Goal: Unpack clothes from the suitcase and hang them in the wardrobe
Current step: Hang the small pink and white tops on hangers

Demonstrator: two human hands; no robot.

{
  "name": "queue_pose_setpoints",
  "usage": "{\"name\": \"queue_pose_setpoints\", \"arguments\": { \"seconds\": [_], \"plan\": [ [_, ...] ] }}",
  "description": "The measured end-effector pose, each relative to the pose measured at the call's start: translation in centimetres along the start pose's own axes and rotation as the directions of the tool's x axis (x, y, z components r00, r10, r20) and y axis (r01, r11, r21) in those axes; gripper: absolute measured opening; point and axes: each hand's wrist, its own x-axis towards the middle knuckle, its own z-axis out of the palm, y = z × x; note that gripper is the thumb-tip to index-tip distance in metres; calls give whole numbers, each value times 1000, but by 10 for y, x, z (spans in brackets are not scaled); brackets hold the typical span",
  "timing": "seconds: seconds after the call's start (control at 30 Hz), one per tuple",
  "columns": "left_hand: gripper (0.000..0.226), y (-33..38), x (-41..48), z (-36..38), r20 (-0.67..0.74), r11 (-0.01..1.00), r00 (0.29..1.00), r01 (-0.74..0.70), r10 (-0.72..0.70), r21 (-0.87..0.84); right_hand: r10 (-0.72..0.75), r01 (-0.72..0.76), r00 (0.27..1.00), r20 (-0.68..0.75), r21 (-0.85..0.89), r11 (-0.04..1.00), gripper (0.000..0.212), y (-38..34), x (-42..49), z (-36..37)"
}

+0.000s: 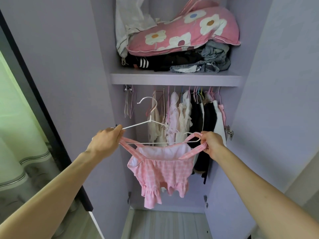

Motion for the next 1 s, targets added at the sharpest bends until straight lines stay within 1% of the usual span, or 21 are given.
{"name": "queue_pose_setpoints", "arguments": {
  "seconds": [0.07,0.13,0.2,0.27,0.3,0.37,0.43,0.5,0.53,0.57,0.63,0.7,0.73,0.77,0.8,0.83,0.87,0.9,0.93,0.97,1.0],
  "plan": [
    [30,2,2,1,-25,998,999,-29,30,54,-19,19,1000,21,-5,1000,31,-2,-4,6],
    [30,12,2,0,-26,990,997,-63,67,129,-56,60,996,70,-58,996,27,-5,-9,13],
    [32,23,3,0,-5,982,997,-70,72,174,-92,124,980,174,-180,976,23,-7,-15,20],
    [30,29,4,2,5,984,999,-53,52,170,-108,205,950,294,-322,924,19,-7,-21,25],
    [29,30,5,3,10,988,999,-34,33,151,-127,263,933,336,-398,879,19,-7,-22,27],
    [30,29,4,6,13,995,1000,-7,5,98,-199,388,904,379,-529,755,20,-5,-22,28],
    [30,26,4,11,27,999,1000,14,-15,32,-307,496,868,391,-650,575,19,-4,-20,25],
    [30,22,6,15,38,999,999,26,-25,-20,-411,536,829,380,-750,387,20,-2,-16,18],
    [31,18,9,17,39,999,999,30,-29,-36,-423,534,821,384,-779,329,20,-1,-14,15],
    [33,14,12,19,37,998,999,36,-34,-54,-401,522,829,391,-798,301,19,0,-13,11],
    [36,5,18,20,31,995,998,58,-55,-76,-332,526,841,427,-787,322,17,1,-14,7],
    [35,0,22,20,35,995,997,68,-65,-76,-296,558,829,475,-741,374,28,1,-19,11],
    [34,0,24,20,38,995,997,66,-63,-75,-305,576,816,490,-728,372,35,1,-20,15],
    [32,2,24,19,42,995,997,63,-60,-81,-333,597,798,502,-729,333,40,1,-22,21],
    [31,5,25,18,42,994,997,61,-58,-88,-371,625,771,518,-727,285,39,1,-24,27],
    [30,7,25,18,40,994,998,62,-59,-93,-410,653,739,534,-717,242,29,2,-25,34],
    [30,8,26,18,38,994,998,63,-59,-92,-436,681,713,549,-691,244,14,1,-23,40],
    [30,8,27,18,41,993,997,66,-62,-94,-446,695,701,556,-672,256,17,2,-21,42],
    [30,4,29,19,51,992,996,72,-67,-100,-450,697,702,552,-662,274,27,2,-18,44],
    [30,0,31,20,64,989,995,84,-77,-120,-436,682,719,541,-672,289,30,2,-15,44],
    [30,-4,34,20,80,984,993,102,-91,-147,-418,666,736,533,-682,302,28,1,-12,43]
  ]
}}
